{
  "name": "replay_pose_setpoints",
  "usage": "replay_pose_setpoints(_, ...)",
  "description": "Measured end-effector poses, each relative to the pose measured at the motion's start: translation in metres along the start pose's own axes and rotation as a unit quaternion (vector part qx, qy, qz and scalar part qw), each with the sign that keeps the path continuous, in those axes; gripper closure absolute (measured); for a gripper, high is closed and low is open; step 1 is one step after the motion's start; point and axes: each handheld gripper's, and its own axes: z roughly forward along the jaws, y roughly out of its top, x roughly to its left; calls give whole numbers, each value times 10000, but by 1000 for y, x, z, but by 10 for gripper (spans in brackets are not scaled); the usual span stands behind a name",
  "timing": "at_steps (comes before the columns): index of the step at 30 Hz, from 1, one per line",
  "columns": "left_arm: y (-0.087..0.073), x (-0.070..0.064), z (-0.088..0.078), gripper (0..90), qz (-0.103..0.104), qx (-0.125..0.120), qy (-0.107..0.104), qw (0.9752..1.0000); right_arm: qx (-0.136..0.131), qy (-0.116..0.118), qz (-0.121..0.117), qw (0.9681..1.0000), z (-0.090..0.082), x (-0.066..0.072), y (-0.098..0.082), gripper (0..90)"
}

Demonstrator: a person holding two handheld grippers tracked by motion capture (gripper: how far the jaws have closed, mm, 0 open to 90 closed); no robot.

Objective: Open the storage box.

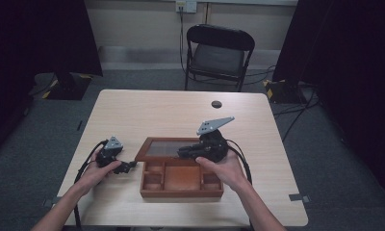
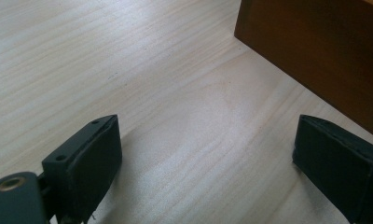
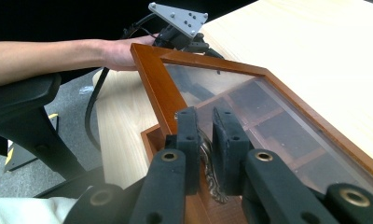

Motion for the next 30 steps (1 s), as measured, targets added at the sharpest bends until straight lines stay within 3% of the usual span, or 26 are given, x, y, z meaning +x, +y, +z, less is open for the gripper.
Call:
replay_pose_setpoints(14,0,0,0,75,-1,4,-1,10000,-4,-29,-15,10000,-2,-3,7,821)
replay_pose_setpoints(30,0,0,0,75,33,27,2,10000,-91,-245,-141,9996,-3,1,9,820)
